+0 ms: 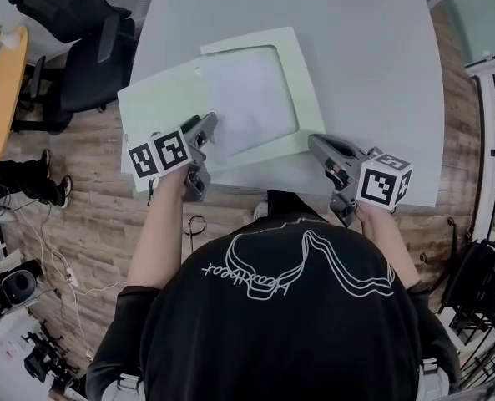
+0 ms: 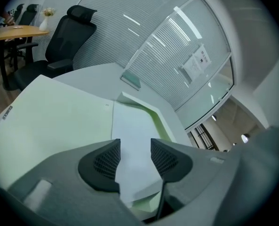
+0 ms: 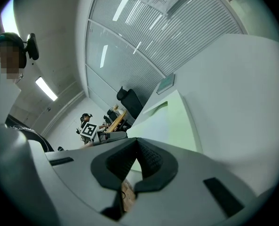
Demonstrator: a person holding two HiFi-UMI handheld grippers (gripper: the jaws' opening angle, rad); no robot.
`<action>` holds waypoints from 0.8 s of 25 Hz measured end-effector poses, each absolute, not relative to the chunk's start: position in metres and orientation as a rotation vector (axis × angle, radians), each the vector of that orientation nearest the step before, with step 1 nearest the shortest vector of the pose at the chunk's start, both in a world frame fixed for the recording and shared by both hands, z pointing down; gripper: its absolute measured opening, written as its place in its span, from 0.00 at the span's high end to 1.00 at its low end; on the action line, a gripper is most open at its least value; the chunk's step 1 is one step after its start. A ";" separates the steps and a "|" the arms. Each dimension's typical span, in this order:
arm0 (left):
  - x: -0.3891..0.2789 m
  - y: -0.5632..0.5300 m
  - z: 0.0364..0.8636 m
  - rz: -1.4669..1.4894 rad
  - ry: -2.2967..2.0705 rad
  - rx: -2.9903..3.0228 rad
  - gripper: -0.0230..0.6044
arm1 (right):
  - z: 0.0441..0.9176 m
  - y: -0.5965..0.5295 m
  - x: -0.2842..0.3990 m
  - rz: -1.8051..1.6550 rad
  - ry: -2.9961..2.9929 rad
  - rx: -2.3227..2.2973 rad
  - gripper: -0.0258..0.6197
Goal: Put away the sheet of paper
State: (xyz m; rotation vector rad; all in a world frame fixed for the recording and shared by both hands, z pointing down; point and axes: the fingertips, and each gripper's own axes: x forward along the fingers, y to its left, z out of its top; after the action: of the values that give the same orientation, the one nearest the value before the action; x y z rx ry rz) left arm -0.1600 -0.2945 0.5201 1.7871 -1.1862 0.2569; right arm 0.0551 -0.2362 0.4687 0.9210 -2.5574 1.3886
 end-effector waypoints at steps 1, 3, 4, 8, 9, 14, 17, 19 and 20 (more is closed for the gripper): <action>-0.158 -0.293 0.513 0.244 -1.177 1.802 0.66 | 0.465 -0.236 0.055 1.374 -2.566 0.919 0.95; -0.152 -0.288 0.498 0.216 -1.152 1.844 0.66 | 0.456 -0.235 0.053 1.342 -2.597 0.906 0.95; -0.148 -0.284 0.489 0.202 -1.136 1.871 0.66 | 0.451 -0.233 0.050 1.321 -2.623 0.891 0.95; -0.131 -0.253 0.454 0.151 -1.039 1.983 0.68 | 0.426 -0.216 0.037 1.212 -2.738 0.852 0.95; -0.128 -0.244 0.447 0.147 -1.017 2.004 0.69 | 0.419 -0.212 0.033 1.180 -2.756 0.853 0.95; -0.109 -0.200 0.402 0.119 -0.894 2.135 0.85 | 0.375 -0.188 0.017 1.066 -2.873 0.806 0.95; -0.100 -0.170 0.377 0.112 -0.820 2.223 0.89 | 0.355 -0.166 0.006 1.015 -2.928 0.771 0.95; -0.099 -0.154 0.364 0.102 -0.804 2.272 0.90 | 0.348 -0.151 -0.002 0.963 -2.948 0.751 0.95; -0.100 -0.147 0.358 0.093 -0.802 2.295 0.91 | 0.346 -0.144 -0.005 0.931 -2.954 0.743 0.95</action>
State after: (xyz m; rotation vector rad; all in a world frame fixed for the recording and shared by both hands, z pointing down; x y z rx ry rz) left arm -0.0999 -0.1465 0.3577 2.2946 -0.8021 0.0927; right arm -0.0052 -0.1445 0.3456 0.7432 -2.9536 0.9312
